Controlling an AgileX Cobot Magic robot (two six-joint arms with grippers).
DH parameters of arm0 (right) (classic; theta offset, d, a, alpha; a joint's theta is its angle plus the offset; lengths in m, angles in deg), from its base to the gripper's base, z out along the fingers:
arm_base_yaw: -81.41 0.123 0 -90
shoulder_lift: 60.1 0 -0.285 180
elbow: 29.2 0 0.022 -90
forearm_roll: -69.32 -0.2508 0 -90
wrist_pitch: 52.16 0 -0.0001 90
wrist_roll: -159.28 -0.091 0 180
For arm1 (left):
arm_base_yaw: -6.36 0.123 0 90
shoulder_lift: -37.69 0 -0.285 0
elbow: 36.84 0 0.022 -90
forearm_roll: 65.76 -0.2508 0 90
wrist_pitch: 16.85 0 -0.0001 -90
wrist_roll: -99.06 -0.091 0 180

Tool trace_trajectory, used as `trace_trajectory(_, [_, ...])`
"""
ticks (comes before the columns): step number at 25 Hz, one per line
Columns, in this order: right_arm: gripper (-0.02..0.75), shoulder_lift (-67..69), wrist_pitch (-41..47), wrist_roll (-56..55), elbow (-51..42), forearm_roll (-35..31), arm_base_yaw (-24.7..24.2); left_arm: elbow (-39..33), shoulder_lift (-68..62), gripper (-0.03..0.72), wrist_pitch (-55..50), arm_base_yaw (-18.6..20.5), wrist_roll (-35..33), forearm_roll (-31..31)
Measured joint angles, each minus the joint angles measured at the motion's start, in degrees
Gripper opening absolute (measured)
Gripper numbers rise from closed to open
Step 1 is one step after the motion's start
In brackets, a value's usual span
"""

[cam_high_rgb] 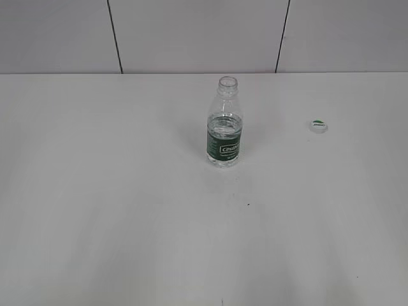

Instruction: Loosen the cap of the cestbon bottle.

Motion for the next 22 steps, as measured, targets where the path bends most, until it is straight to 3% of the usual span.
trace_trajectory(10, [0.569,0.0,0.21,0.0,-0.49,0.0,0.0,0.0,0.0,0.426,0.25,0.17,-0.17,0.11])
trace_trajectory(17, [0.569,0.0,0.26,0.0,-0.49,0.06,0.0,0.0,0.0,0.425,0.25,6.14,-0.64,0.0])
trace_trajectory(22, [0.569,0.0,0.26,0.0,-0.49,0.41,0.0,0.0,0.0,0.425,0.25,7.78,-1.52,-0.12])
